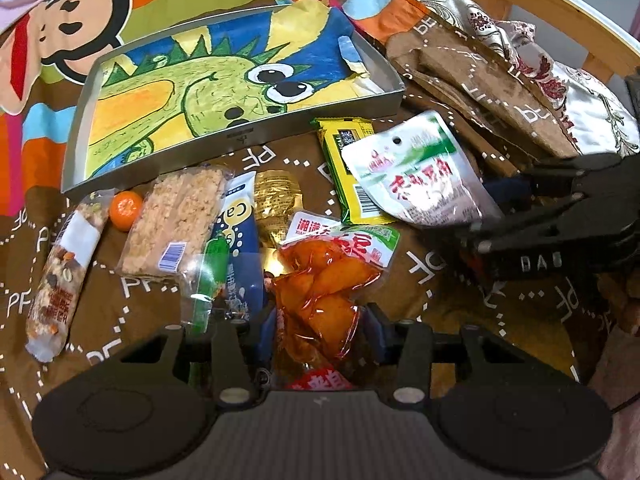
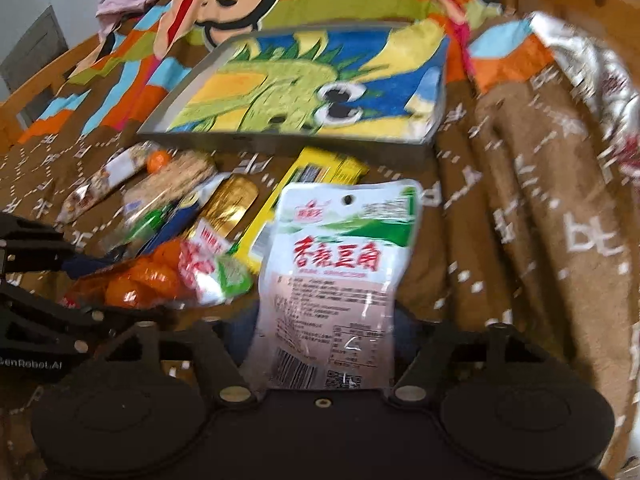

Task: Organize snacks
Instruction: 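Close the right tool on the white pack while the left tool grasps the orange tofu pack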

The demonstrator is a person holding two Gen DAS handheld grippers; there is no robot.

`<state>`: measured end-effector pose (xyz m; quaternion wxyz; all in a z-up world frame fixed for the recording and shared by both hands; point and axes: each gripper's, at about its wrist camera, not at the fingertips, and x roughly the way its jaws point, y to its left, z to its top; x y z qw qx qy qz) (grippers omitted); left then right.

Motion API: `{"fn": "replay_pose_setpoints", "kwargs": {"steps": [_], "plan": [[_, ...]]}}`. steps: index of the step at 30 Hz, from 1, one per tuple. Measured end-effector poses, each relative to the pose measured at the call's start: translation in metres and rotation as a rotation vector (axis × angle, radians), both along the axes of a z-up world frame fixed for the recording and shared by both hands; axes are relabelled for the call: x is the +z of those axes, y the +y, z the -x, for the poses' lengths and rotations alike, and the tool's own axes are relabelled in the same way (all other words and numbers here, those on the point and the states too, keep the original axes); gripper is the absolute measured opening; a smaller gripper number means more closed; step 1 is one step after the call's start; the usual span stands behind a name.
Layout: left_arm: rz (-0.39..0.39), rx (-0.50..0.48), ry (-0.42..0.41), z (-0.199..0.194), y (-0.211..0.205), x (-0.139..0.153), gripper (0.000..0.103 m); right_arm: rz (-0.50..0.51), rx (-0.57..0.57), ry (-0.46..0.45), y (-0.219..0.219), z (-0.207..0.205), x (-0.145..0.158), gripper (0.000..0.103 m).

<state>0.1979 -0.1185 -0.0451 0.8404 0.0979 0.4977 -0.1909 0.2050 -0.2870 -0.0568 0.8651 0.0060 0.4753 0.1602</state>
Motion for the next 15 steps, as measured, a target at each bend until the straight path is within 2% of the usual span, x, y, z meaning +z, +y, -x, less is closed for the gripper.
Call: {"fn": "replay_pose_setpoints", "kwargs": {"steps": [4, 9, 12, 15], "plan": [[0.009, 0.017, 0.002, 0.002, 0.004, 0.002, 0.049, 0.037, 0.044, 0.015, 0.012, -0.001, -0.007, 0.092], [0.028, 0.043, 0.001, 0.003, 0.009, 0.001, 0.049, 0.07, 0.052, 0.005, 0.018, -0.011, -0.017, 0.102], [0.034, 0.046, -0.005, 0.005, 0.011, 0.001, 0.049, 0.08, 0.031, -0.008, 0.021, -0.017, -0.02, 0.101], [0.044, 0.051, -0.009, 0.006, 0.014, 0.002, 0.049, 0.107, 0.029, -0.046, 0.022, -0.011, -0.016, 0.082]]}}
